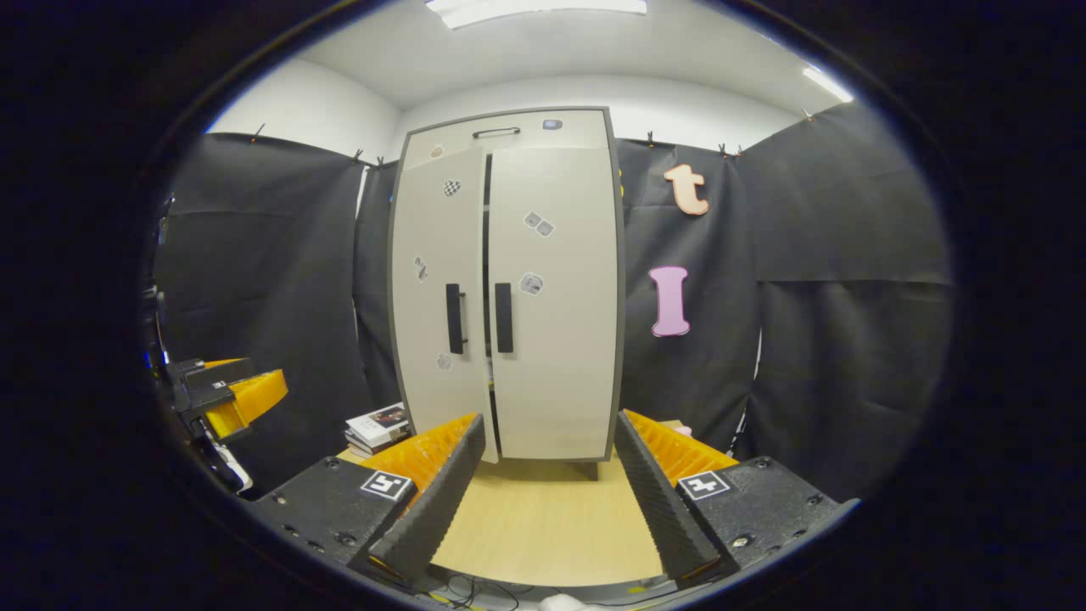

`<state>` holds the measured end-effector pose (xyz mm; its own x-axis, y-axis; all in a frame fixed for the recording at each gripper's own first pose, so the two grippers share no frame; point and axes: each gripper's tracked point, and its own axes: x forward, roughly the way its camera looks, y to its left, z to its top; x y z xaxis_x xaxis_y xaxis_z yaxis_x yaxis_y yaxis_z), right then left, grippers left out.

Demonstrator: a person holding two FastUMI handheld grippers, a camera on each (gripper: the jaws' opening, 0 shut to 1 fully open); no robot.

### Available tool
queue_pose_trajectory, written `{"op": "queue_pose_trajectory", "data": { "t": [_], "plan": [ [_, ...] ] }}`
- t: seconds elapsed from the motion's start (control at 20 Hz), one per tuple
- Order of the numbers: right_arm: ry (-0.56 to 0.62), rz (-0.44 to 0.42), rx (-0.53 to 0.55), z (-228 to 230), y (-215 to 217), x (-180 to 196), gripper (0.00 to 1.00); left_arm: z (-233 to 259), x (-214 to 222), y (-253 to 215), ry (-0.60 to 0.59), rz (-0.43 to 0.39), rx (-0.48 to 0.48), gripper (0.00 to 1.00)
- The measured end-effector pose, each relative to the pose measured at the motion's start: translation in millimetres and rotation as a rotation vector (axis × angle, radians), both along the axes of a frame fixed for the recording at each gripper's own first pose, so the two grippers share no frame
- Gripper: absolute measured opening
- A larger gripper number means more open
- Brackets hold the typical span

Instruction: Grab one shoe with the right hand and put it into the shoe cabinet, grab the other shoe with the left hand and put it into the shoe cabinet; then close the right door with the right hand and the left door with the left hand.

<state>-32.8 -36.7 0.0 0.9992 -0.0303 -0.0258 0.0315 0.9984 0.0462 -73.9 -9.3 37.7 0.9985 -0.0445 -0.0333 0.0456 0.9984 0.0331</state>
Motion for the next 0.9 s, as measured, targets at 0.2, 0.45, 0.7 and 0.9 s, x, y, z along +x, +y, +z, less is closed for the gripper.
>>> {"op": "queue_pose_trajectory", "data": {
  "t": [0.2, 0.45, 0.7, 0.9],
  "plan": [
    [-0.002, 0.003, 0.006, -0.8, 2.6, -1.6, 0.99, 0.5, -1.9, -0.3, 0.000, -0.004, 0.006, 0.96],
    [-0.003, 0.004, 0.010, -1.4, 6.9, -3.5, 0.99, 4.6, -4.2, 3.7, -0.010, -0.004, 0.009, 0.96],
    [-0.007, 0.012, 0.011, -0.1, 13.3, -3.8, 0.99, 3.8, -4.7, 8.5, -0.007, -0.005, 0.011, 0.96],
    [-0.010, 0.007, 0.010, 0.7, 15.5, -4.3, 0.99, 5.2, -5.0, 11.0, -0.010, -0.008, 0.014, 0.96]
  ]
}}
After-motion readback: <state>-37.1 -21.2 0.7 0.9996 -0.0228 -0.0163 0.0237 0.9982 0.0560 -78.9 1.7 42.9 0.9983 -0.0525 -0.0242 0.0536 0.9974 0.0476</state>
